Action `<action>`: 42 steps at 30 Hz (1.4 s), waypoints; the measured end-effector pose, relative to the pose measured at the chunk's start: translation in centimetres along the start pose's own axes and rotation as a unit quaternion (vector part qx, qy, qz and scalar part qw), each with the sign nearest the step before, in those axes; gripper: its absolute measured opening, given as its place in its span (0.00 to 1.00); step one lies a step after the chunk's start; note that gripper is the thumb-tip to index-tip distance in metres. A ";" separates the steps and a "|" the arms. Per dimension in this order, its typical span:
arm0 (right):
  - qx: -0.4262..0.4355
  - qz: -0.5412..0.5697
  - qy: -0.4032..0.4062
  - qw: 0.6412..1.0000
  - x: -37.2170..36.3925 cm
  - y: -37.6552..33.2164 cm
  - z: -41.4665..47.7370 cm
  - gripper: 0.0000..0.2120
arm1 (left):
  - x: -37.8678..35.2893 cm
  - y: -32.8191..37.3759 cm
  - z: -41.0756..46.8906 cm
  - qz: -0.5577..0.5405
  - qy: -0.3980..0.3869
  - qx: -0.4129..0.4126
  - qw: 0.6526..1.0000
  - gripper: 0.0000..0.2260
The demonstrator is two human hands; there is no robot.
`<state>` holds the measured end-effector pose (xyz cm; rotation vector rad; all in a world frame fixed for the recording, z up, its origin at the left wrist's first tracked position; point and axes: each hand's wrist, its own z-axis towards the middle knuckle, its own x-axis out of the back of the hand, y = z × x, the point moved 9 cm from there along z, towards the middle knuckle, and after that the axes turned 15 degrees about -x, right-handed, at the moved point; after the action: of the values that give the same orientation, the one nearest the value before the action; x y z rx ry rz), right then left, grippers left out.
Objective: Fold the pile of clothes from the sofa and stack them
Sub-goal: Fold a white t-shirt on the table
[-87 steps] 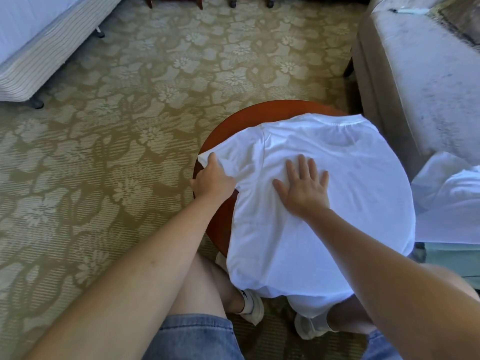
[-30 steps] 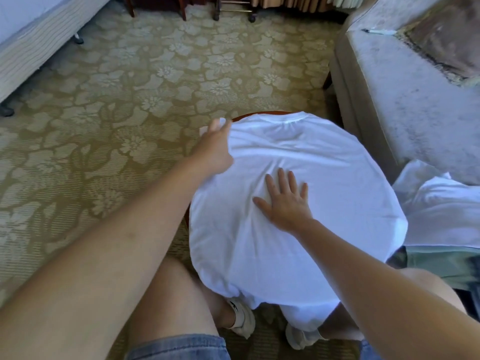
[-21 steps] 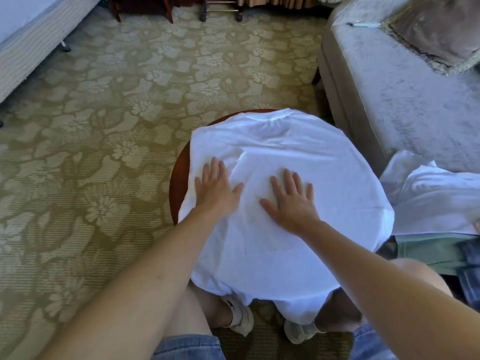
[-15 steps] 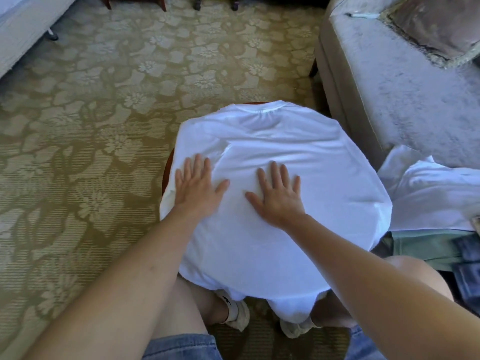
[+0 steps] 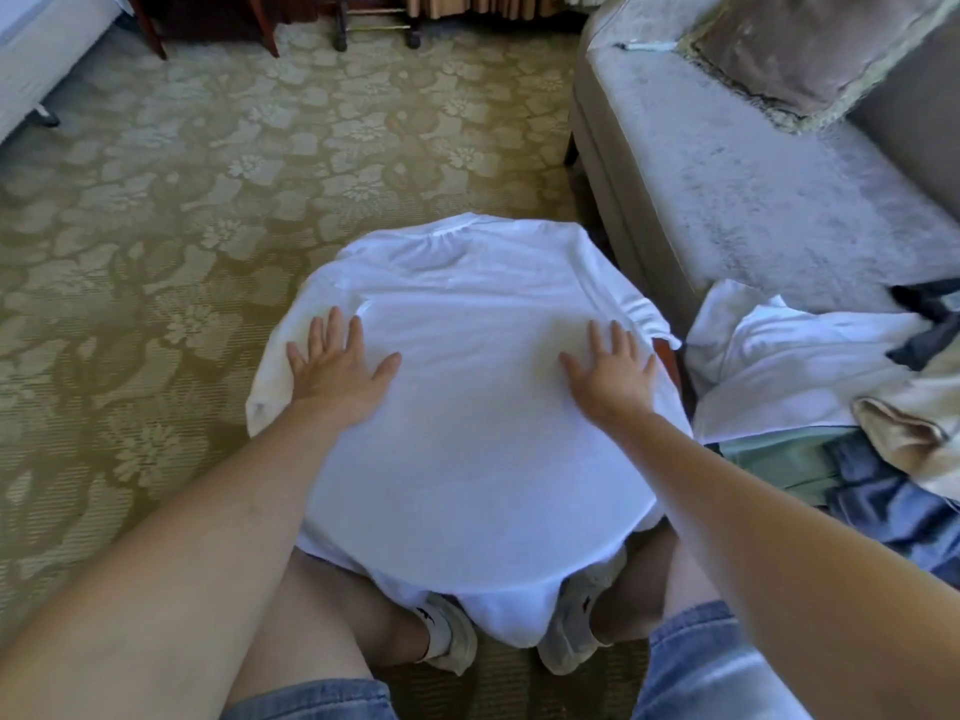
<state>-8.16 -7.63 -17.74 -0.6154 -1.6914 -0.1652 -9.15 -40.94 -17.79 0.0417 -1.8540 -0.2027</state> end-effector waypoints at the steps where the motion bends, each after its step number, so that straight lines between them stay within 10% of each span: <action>1: -0.024 0.020 0.023 0.999 1.1 2.0 0.7 0.31 | 0.1 2.0 0.5 0.003 0.007 -0.015 1.000 0.34; 7: -0.151 0.238 -0.092 0.955 0.7 10.2 4.2 0.31 | -1.6 15.6 3.4 0.001 -0.005 -0.140 0.990 0.32; 16: -0.105 0.372 -0.136 0.912 -0.1 8.9 7.7 0.32 | -5.5 19.2 3.9 0.031 0.009 -0.132 0.991 0.34; 22: -0.016 0.327 -0.041 0.944 4.7 5.7 7.6 0.32 | -5.4 19.3 4.0 0.025 -0.012 -0.130 0.991 0.34; 25: 0.189 0.104 0.016 0.976 5.8 0.0 3.6 0.34 | -4.4 18.9 4.0 -0.024 -0.040 -0.133 0.990 0.33; 29: 0.301 -0.168 -0.097 0.934 -0.8 -3.2 -1.9 0.35 | -0.3 14.2 2.5 -0.055 0.037 -0.083 0.994 0.31; 42: 0.169 0.005 0.068 0.983 1.0 -6.9 0.5 0.27 | -2.1 -1.3 -1.1 -0.011 0.038 0.063 0.997 0.36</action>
<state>-12.00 -13.01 -15.33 -0.3496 -1.5384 0.0844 -7.63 -42.03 -19.65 0.1553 -1.7886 -0.0992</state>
